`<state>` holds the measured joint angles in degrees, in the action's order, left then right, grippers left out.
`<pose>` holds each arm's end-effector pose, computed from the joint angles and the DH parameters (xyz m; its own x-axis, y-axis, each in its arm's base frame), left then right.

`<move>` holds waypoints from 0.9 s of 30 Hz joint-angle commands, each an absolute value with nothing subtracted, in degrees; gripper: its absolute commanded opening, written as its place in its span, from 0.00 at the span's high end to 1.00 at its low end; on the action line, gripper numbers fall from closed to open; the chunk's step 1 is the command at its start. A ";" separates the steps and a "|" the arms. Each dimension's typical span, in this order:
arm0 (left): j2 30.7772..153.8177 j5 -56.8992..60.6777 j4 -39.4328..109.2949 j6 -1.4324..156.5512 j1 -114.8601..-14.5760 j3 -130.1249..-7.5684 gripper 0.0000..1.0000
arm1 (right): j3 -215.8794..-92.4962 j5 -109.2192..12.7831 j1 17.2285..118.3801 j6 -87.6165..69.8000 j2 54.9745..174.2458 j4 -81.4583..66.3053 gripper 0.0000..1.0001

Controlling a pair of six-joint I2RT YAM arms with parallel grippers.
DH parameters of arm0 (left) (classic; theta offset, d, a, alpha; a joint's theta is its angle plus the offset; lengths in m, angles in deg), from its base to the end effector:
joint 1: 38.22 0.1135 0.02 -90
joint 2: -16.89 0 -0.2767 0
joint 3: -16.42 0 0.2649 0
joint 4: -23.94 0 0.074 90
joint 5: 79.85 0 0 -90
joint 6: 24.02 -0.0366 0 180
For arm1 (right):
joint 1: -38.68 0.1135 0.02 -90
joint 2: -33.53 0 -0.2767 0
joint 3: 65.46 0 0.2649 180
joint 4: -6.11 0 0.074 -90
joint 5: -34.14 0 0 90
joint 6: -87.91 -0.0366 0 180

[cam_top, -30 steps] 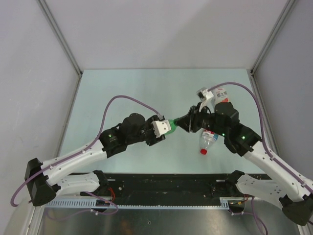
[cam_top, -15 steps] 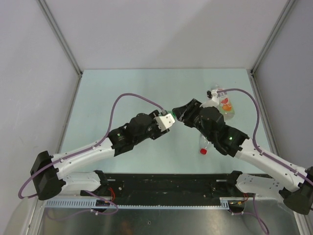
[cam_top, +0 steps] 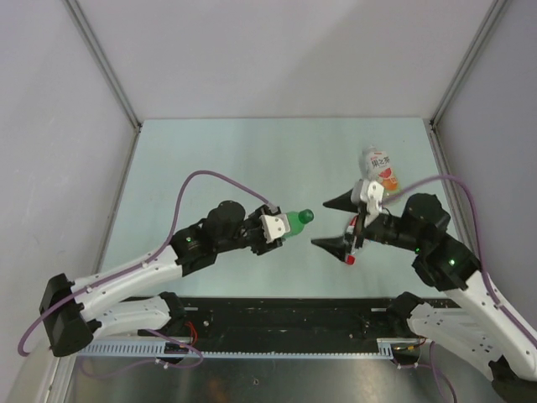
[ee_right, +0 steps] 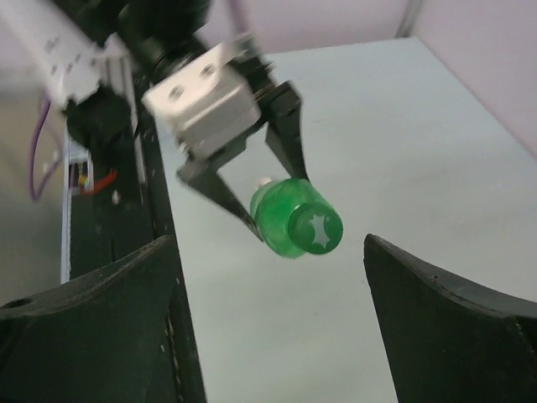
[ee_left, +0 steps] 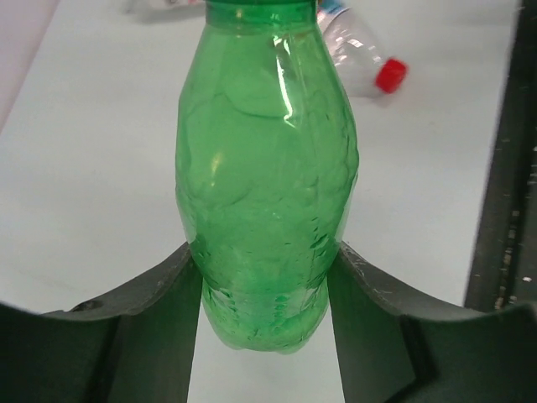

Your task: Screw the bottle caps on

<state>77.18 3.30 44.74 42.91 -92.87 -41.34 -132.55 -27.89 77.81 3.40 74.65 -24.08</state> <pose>0.1404 -0.2055 0.2984 0.1314 0.4873 -0.8633 0.8931 0.3197 0.3164 0.1100 0.1116 0.4036 0.0312 -0.0835 -0.9960 -0.9214 0.3837 -0.0611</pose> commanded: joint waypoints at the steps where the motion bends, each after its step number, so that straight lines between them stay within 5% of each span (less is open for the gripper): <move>1: 73.89 -9.20 46.76 39.72 -92.88 -40.96 1.00 | -132.32 -14.38 77.92 25.50 71.12 -34.04 0.04; 23: 73.14 -11.68 49.32 39.09 -92.89 -42.90 1.00 | -132.14 -19.32 82.29 26.85 77.35 -31.10 0.26; 27: 73.29 -11.36 49.26 39.38 -92.89 -42.90 1.00 | -132.25 -20.33 82.74 25.93 78.29 -31.04 0.46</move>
